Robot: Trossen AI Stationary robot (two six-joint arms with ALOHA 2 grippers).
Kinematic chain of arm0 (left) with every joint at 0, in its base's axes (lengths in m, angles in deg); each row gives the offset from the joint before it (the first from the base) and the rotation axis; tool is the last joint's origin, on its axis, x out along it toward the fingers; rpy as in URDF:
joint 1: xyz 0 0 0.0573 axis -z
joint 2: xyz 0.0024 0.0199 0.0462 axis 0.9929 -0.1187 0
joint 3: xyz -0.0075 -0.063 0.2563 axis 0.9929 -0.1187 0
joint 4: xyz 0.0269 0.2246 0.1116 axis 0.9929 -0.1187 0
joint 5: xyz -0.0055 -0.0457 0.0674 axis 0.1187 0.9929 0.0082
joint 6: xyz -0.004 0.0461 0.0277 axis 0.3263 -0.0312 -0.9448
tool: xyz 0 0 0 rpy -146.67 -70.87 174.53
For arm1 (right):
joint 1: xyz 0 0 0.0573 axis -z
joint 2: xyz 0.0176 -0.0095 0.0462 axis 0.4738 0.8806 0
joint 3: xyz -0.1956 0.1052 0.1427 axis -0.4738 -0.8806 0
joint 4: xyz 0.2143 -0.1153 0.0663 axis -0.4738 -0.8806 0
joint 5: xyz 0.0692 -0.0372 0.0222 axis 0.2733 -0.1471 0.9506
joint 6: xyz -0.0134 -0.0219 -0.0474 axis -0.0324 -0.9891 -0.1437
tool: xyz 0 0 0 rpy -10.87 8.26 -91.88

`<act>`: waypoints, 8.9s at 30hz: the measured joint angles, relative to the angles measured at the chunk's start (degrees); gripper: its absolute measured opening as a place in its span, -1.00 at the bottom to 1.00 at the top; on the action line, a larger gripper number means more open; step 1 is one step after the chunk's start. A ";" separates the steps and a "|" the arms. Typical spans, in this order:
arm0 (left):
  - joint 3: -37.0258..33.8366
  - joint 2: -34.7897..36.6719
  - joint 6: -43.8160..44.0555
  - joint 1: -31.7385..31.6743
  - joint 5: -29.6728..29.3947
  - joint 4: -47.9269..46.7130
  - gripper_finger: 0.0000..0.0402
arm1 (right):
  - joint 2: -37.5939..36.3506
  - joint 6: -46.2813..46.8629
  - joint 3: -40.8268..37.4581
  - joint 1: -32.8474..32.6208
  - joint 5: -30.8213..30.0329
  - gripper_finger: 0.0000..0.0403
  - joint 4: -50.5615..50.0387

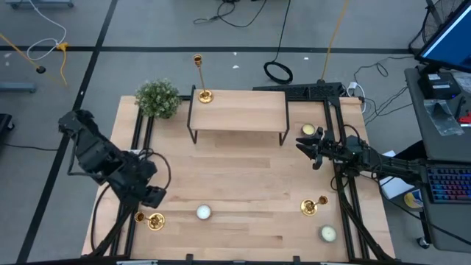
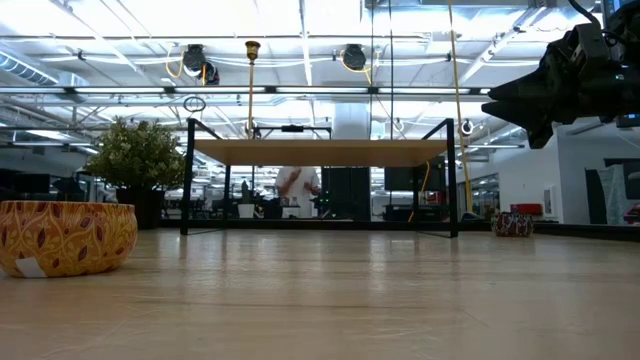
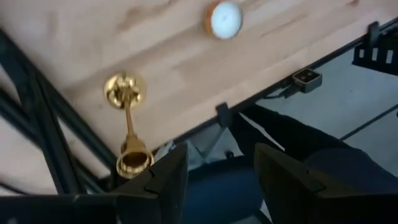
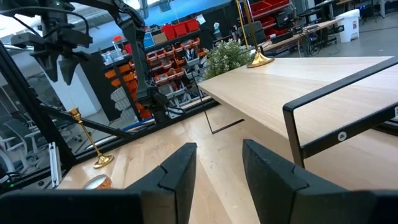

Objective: Pick & Place candle stick holders
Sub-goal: Put the left gold candle holder on the shelf

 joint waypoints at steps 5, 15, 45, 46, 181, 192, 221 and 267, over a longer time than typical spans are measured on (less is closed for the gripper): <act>0.00 0.02 5.13 3.99 -1.32 -1.43 -0.10 | 0.01 0.00 0.00 0.00 0.00 -0.38 0.02; 0.00 0.02 15.73 12.21 -6.56 -3.38 -0.10 | -0.01 0.00 -0.01 -0.01 0.00 -0.38 0.01; 0.00 -8.13 32.16 25.37 -10.01 -5.06 -0.10 | 0.01 0.00 0.00 0.00 -0.02 -0.38 0.02; 0.00 -8.13 31.65 25.37 -10.32 -5.04 -0.10 | 0.01 0.00 0.01 -0.02 -0.02 -0.38 0.02; -5.79 -16.35 28.55 20.26 -6.14 -9.61 -0.18 | -0.01 1.53 -0.01 -0.02 -4.29 -0.38 3.41; -5.79 -16.35 29.63 20.26 -6.16 -9.60 -0.23 | -0.01 1.53 -0.01 -0.02 -4.31 -0.38 3.41; -5.79 -10.29 13.80 7.53 -14.06 -9.61 -0.26 | -0.01 1.53 0.00 0.00 -4.31 -0.38 3.39; 32.19 -13.30 -71.08 -50.22 -26.68 -2.42 -0.25 | 0.01 1.53 -0.01 -0.02 -4.28 -0.38 3.37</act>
